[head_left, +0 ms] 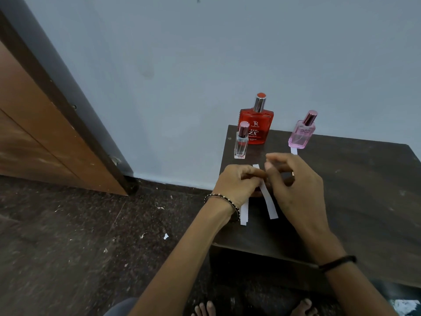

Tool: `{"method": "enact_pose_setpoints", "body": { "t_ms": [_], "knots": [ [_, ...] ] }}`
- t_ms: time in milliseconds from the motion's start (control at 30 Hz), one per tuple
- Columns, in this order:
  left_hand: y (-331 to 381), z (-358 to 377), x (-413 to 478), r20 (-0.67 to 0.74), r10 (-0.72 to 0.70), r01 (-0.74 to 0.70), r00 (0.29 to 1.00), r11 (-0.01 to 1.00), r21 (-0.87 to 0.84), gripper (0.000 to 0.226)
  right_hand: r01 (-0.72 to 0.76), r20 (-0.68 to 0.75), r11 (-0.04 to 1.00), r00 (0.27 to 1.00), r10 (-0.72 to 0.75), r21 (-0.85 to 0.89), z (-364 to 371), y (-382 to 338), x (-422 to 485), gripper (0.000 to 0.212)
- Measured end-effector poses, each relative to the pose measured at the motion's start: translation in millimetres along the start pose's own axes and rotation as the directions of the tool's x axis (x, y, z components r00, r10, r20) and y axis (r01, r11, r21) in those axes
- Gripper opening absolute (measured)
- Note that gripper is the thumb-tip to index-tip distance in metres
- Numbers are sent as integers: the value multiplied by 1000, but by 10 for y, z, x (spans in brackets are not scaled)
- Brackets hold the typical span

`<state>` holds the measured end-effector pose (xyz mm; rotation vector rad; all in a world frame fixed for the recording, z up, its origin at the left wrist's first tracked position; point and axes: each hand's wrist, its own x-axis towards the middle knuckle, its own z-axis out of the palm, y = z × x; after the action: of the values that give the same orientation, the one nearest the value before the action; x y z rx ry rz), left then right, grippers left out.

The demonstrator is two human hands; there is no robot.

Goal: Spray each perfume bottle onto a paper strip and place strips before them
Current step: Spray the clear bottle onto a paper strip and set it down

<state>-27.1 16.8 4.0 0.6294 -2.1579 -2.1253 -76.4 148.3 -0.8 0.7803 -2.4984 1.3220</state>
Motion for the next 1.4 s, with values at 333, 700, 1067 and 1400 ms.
{"method": "enact_pose_setpoints", "body": {
  "t_ms": [333, 700, 1067, 1400],
  "knots": [
    [-10, -64, 20, -38, -21, 29, 999, 981, 193, 21, -221, 53, 960, 971, 233, -172, 504, -306, 530, 57],
    [-20, -44, 51, -74, 23, -12, 997, 989, 149, 16, -176, 6, 981, 984, 177, -83, 178, -243, 419, 20],
    [160, 410, 54, -77, 225, -205, 971, 955, 215, 28, -272, -60, 936, 955, 292, 223, -542, 50, -328, 16],
    [230, 676, 30, 34, 334, -335, 942, 938, 82, 26, -189, 39, 960, 982, 185, 208, -517, 169, -383, 11]
  ]
}}
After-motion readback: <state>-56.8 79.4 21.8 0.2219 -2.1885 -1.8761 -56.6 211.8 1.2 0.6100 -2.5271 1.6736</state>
